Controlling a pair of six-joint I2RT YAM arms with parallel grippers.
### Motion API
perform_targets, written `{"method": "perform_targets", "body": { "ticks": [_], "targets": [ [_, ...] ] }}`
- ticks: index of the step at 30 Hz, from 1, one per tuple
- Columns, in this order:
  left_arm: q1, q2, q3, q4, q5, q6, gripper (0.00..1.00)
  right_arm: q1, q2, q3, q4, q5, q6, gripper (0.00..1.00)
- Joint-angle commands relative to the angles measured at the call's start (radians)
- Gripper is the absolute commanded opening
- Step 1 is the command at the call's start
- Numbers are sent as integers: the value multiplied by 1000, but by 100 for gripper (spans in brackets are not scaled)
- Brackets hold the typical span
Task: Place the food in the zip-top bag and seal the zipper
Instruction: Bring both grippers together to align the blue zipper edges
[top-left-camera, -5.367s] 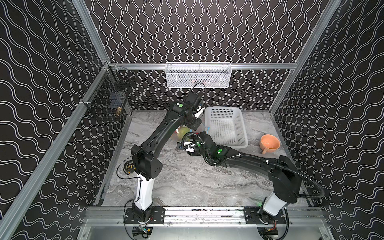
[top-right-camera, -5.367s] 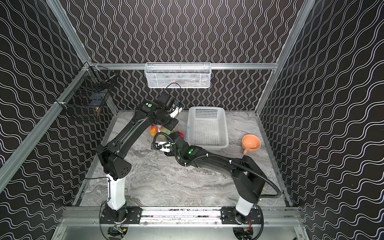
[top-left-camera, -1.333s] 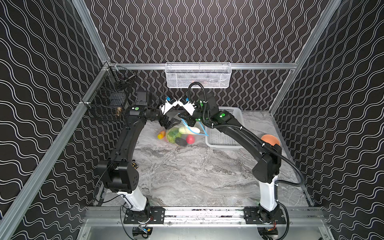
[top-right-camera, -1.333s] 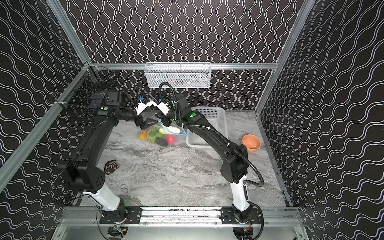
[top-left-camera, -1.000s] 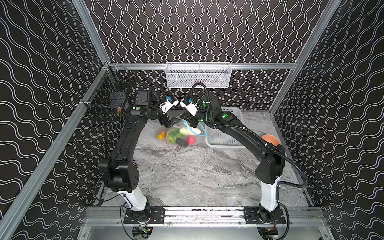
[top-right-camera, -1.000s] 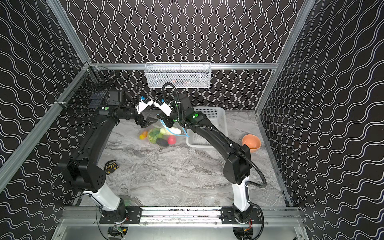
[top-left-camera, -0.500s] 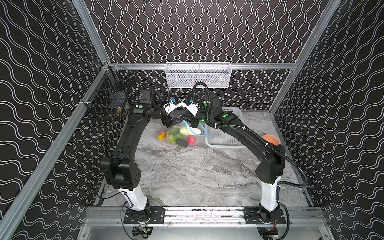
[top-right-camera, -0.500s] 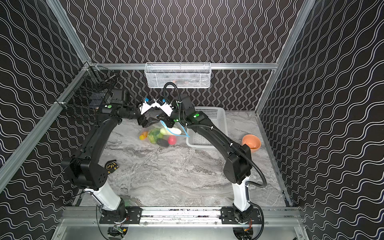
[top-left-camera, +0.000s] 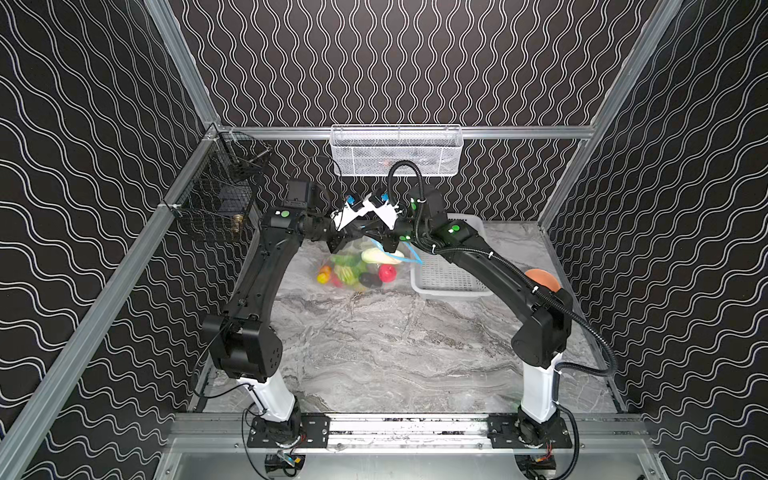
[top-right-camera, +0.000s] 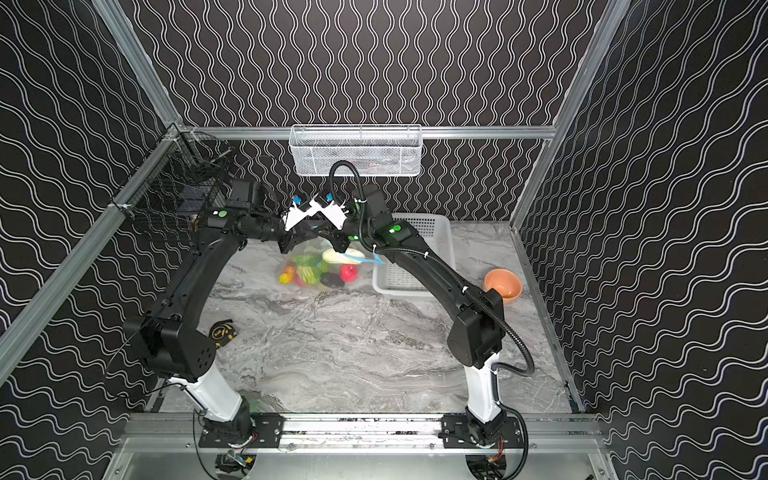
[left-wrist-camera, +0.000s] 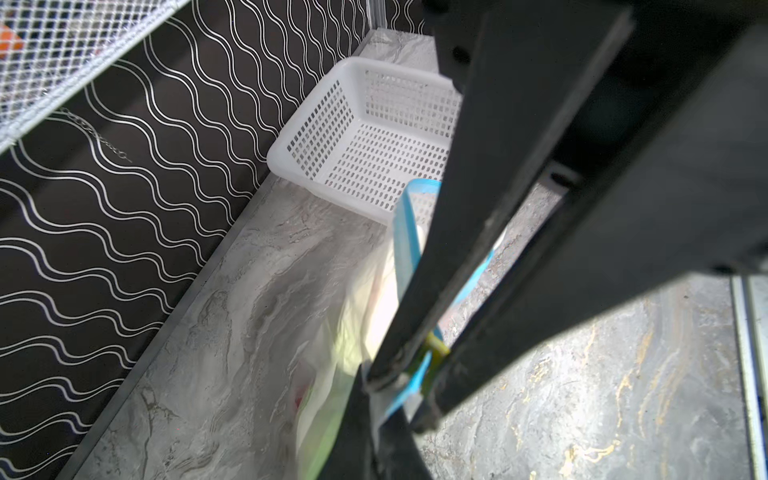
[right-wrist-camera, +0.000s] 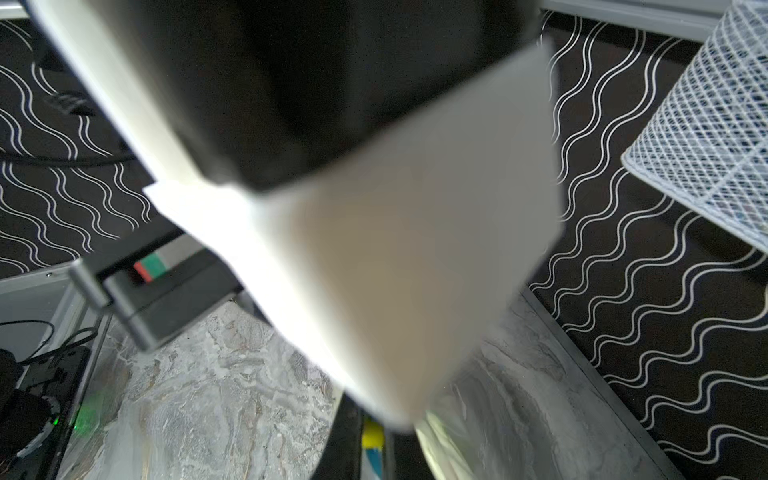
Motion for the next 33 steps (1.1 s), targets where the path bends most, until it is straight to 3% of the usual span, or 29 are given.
{"method": "perform_targets", "body": {
  "ticks": [1, 4, 9, 20, 33],
  "targets": [
    [-8, -6, 6, 32, 106, -68, 0, -5, -17, -11, -11, -42, 23, 19],
    [-8, -7, 4, 32, 102, -78, 0, -17, -46, -33, -2, -47, 27, 31],
    [-8, -13, -5, 29, 100, -62, 0, -49, -79, -95, 47, -97, 43, 38],
    [-9, -16, -5, 1, 123, -31, 0, -60, -68, -63, 21, -163, 24, 35],
    [-9, -15, 0, -28, 147, -6, 0, -61, -53, -35, 18, -156, 15, 31]
  ]
}}
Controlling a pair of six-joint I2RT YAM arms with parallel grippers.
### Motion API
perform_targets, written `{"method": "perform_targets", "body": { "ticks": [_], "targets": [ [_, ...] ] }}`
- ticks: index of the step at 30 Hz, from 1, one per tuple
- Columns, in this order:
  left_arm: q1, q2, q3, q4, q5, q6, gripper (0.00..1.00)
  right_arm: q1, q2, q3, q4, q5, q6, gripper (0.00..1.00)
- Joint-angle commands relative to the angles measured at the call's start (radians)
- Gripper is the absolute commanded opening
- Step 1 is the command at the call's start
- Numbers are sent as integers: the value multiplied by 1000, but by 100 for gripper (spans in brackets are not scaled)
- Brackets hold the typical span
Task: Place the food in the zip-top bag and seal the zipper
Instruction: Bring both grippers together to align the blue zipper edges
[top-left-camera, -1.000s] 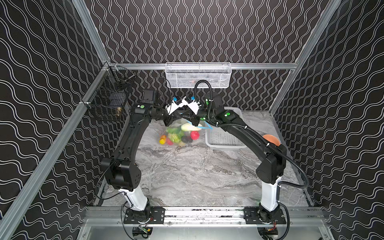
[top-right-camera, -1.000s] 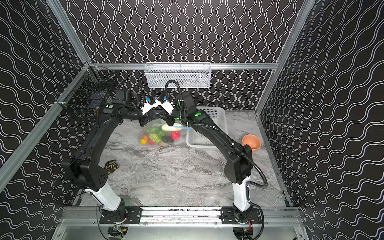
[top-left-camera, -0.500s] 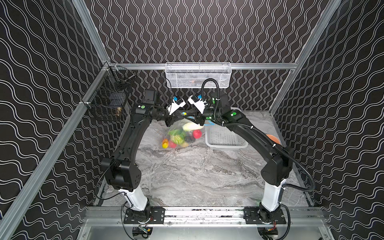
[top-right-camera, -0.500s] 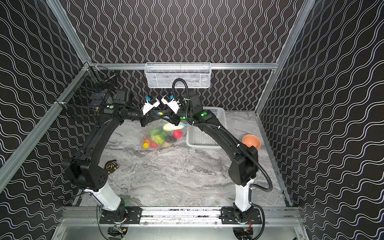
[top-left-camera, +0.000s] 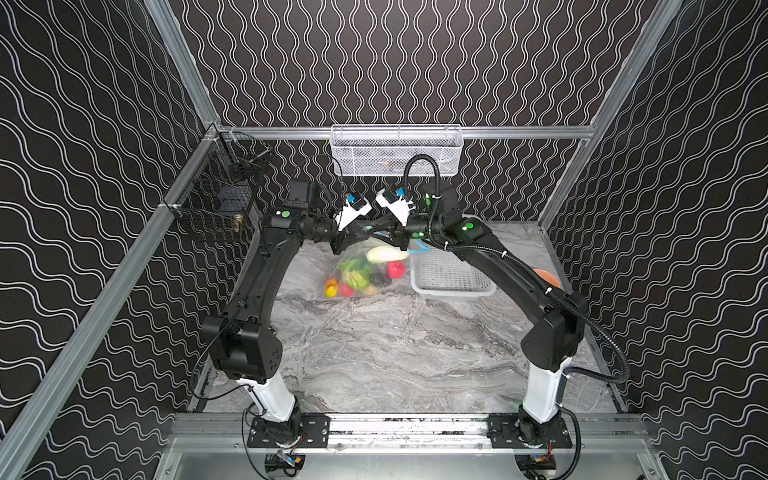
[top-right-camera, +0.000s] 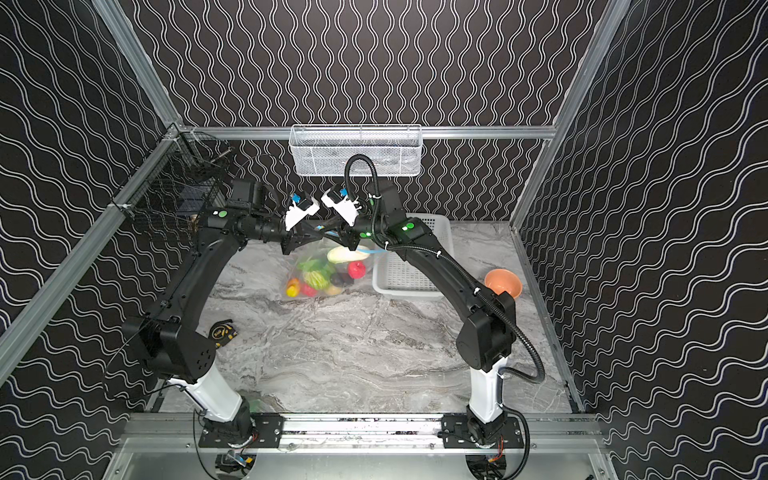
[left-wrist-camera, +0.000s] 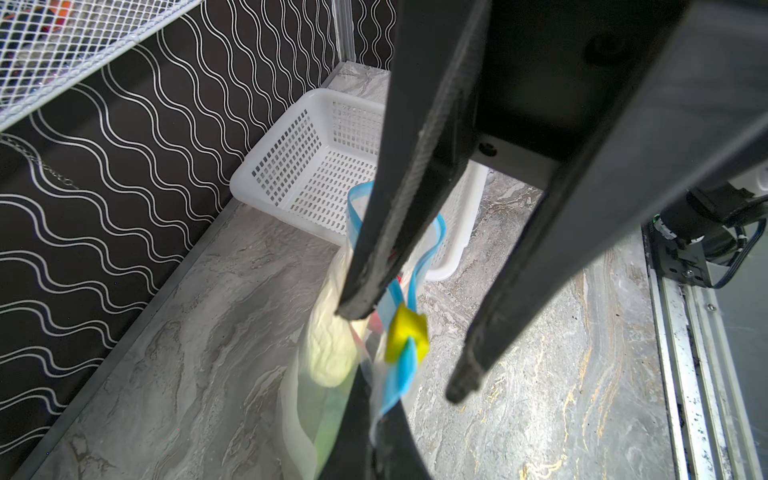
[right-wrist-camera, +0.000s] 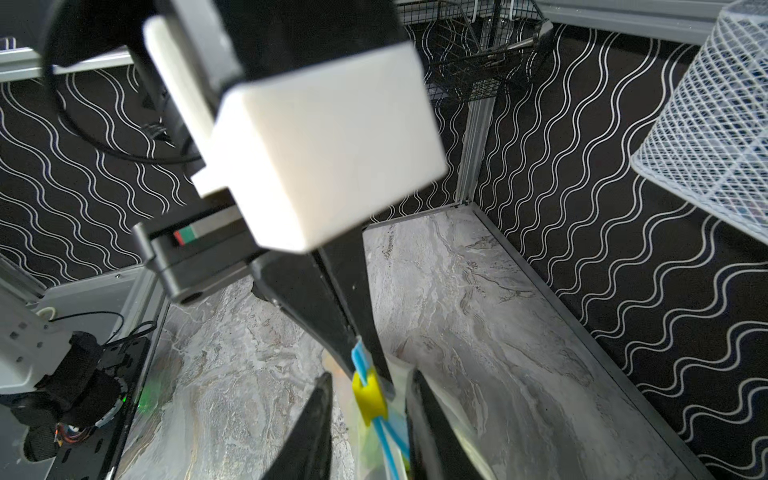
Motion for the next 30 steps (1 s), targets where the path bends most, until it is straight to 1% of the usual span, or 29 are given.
{"method": "perform_targets", "body": {
  "ticks": [1, 2, 4, 7, 10, 15, 17, 20, 23, 29, 30],
  "targets": [
    [-1, -10, 5, -11, 45, 21, 0, -2, 7, 13, 12, -18, -16, 30],
    [-1, -11, 5, -14, 46, 23, 0, -2, 7, 12, 13, -16, -18, 29],
    [0, -14, 5, -18, 48, 23, 0, -2, 13, 23, 3, -12, -22, 21],
    [0, -17, 8, -23, 51, 25, 0, -2, 15, 24, 2, -9, -22, 13],
    [-1, -17, 7, -32, 53, 44, 0, -2, 3, 6, 21, -9, -16, 9],
    [0, -13, 15, -58, 62, 80, 0, -2, -16, -16, 35, -7, -16, 0],
    [-1, -14, 19, -63, 62, 87, 0, -2, -20, -20, 35, -9, -18, 0],
    [-1, -9, 38, -70, 53, 91, 14, -2, -21, -26, 36, -11, -18, 0],
    [-2, -7, 52, -79, 47, 101, 22, -2, -20, -31, 36, -14, -21, 0],
    [-2, 3, 71, -77, 48, 99, 23, -2, -20, -37, 43, -21, -18, 0],
    [-2, 4, 72, -74, 50, 94, 20, -2, -21, -37, 44, -24, -16, 0]
  ]
}}
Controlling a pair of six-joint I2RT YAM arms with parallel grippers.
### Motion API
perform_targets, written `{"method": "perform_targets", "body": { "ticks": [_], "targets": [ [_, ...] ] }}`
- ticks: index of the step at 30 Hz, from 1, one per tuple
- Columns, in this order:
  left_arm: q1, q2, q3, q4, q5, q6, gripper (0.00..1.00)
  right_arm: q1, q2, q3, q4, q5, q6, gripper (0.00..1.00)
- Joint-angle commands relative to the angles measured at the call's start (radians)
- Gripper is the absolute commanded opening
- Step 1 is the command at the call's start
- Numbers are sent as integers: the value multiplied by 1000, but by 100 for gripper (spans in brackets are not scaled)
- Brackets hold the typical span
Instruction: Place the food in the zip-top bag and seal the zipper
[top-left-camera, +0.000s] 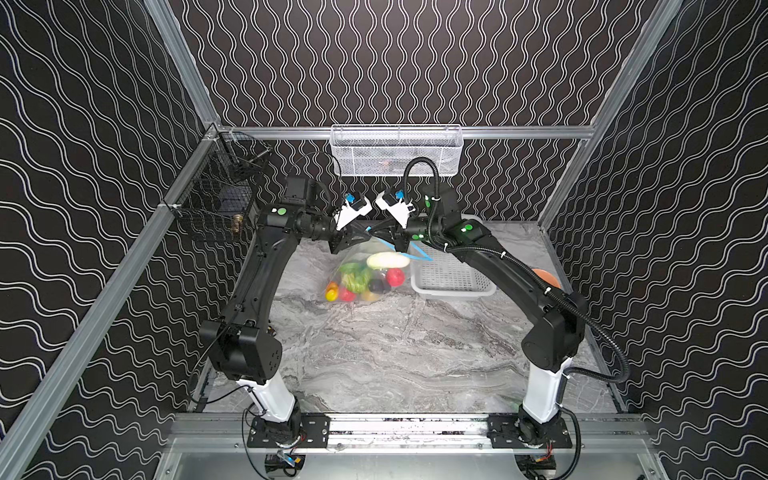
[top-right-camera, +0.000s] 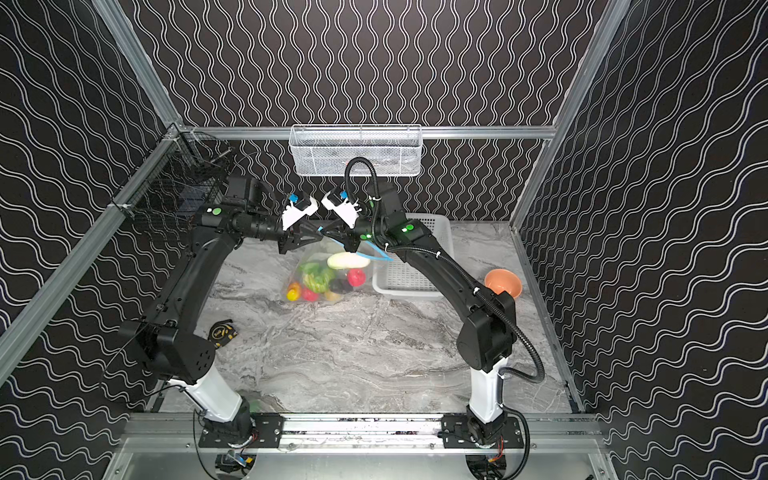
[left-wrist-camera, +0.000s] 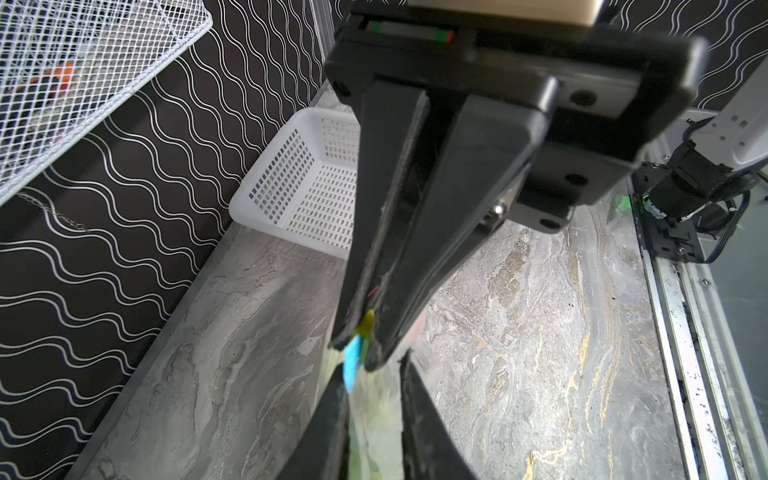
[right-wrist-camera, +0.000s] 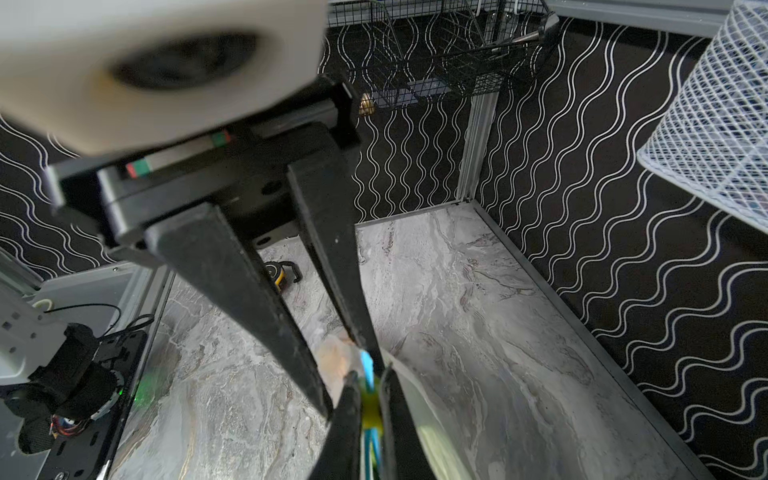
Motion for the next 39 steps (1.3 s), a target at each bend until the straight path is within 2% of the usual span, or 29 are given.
{"method": "perform_targets", "body": {
  "ticks": [1, 3, 4, 10, 14, 17, 32, 39],
  "targets": [
    [-2, 6, 10, -1, 29, 1, 17, -1, -10, 1, 29, -22, -2, 0],
    [-3, 6, 7, 14, 38, -25, 3, -1, -10, 1, 32, -26, 1, 0],
    [-2, 8, 10, 22, 40, -40, 0, -1, -10, 1, 32, -28, 3, 0],
    [-3, 3, 6, 92, 26, -157, 0, -1, -10, -1, 33, -16, 0, 0],
    [-2, 4, 14, 166, -57, -318, 0, 0, 10, 45, -42, 19, -29, 0],
    [-1, -2, 16, 189, -83, -395, 0, 0, 15, 46, -57, 38, -41, 0],
    [9, -34, 5, 203, -15, -491, 0, -35, -10, -17, -26, 50, -41, 4],
    [11, -45, -9, 212, -37, -484, 0, -43, -49, -41, -11, 41, -39, 2]
  ]
}}
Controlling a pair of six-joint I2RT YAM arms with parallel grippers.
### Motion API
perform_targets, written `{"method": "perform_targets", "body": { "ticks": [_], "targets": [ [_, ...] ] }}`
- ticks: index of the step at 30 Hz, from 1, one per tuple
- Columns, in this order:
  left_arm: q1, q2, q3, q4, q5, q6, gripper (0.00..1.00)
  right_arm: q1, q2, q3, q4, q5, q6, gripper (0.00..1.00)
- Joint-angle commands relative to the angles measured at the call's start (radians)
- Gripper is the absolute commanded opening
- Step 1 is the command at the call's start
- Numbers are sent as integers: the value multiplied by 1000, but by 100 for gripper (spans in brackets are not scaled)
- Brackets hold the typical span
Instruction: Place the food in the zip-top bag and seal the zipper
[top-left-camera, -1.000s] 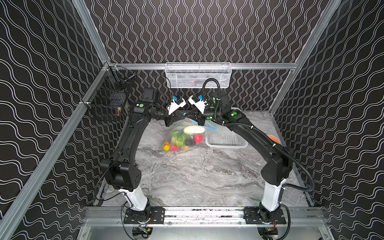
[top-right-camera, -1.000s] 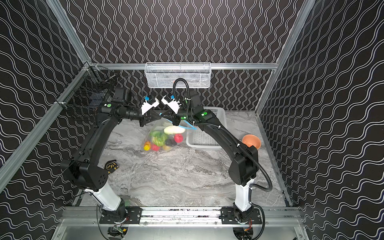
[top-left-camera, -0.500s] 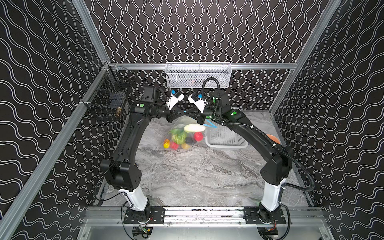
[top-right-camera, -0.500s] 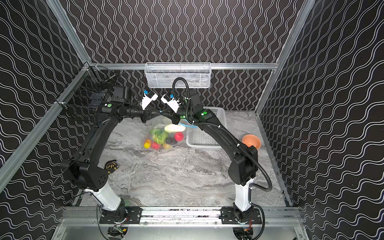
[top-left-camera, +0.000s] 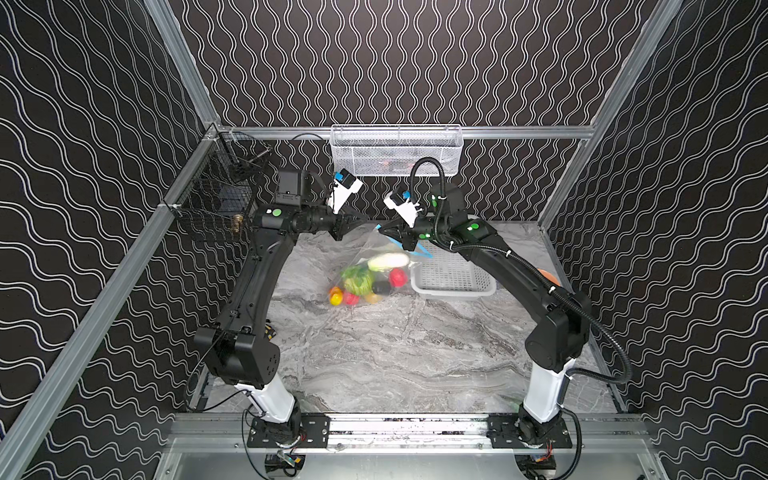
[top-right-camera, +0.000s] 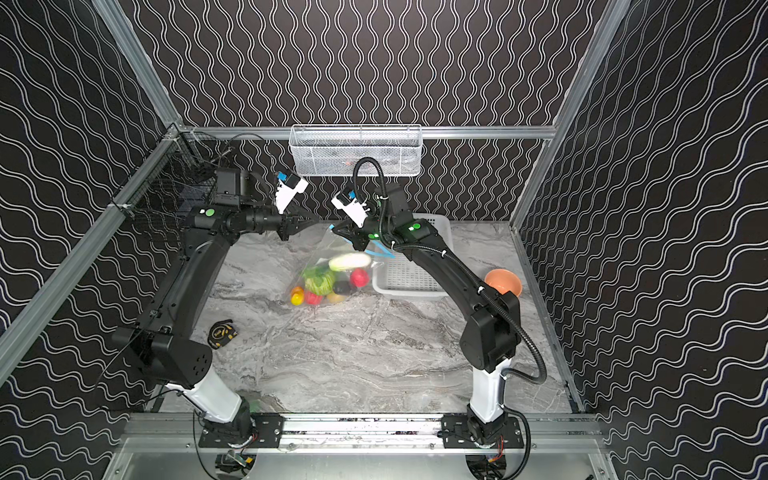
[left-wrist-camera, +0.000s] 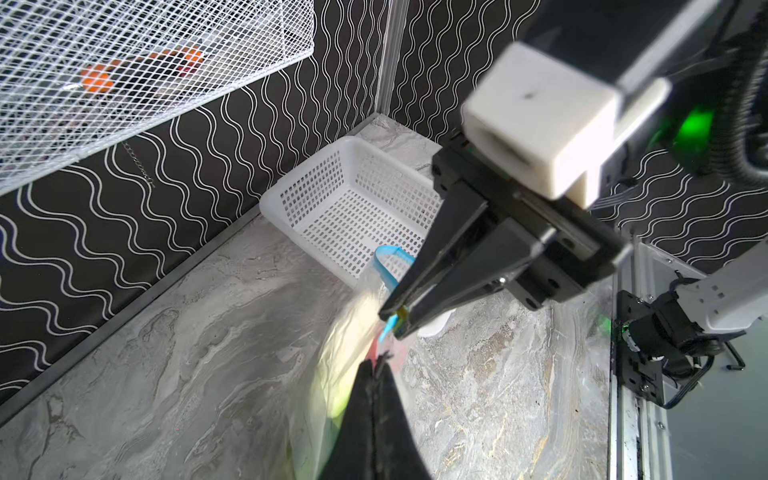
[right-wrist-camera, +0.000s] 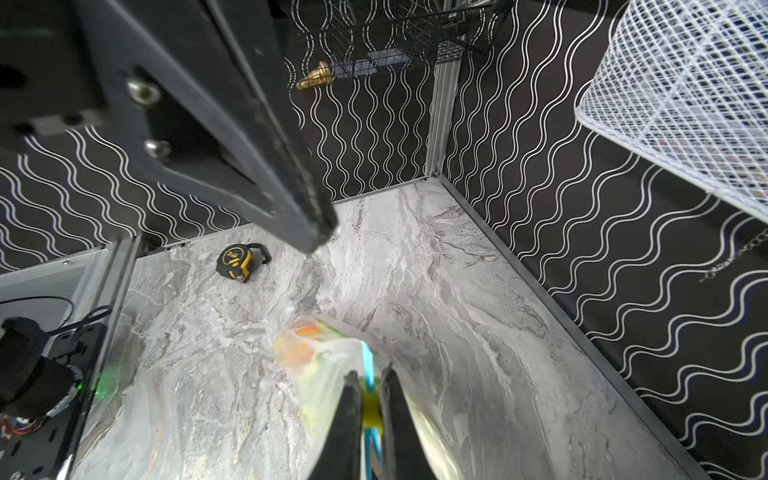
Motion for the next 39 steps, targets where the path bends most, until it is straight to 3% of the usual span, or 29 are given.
{"method": "perform_targets", "body": {
  "ticks": [1, 5, 9, 14, 18, 25, 31, 39],
  "targets": [
    [1, -4, -7, 23, 12, 15, 0, -1, -21, -8, 31, -23, -3, 2],
    [2, 4, -35, -16, 74, 106, 1, -3, -31, -28, 60, -38, 8, 3],
    [-14, 13, -34, -103, 144, 224, 26, -3, -21, -16, 47, -42, 5, 3],
    [-60, 6, -78, -102, 66, 315, 40, -3, -22, -17, 50, -55, 9, 3],
    [-90, 24, -72, -115, 24, 353, 41, -3, -20, -16, 56, -63, 15, 3],
    [-104, 35, -63, -51, -16, 310, 37, -3, -17, -8, 52, -71, 15, 3],
    [-109, 37, -40, -32, -75, 290, 27, -3, -18, -11, 48, -67, 10, 3],
    [-108, 4, -17, -118, -159, 376, 38, -4, -22, -22, 47, -70, 3, 3]
  ]
}}
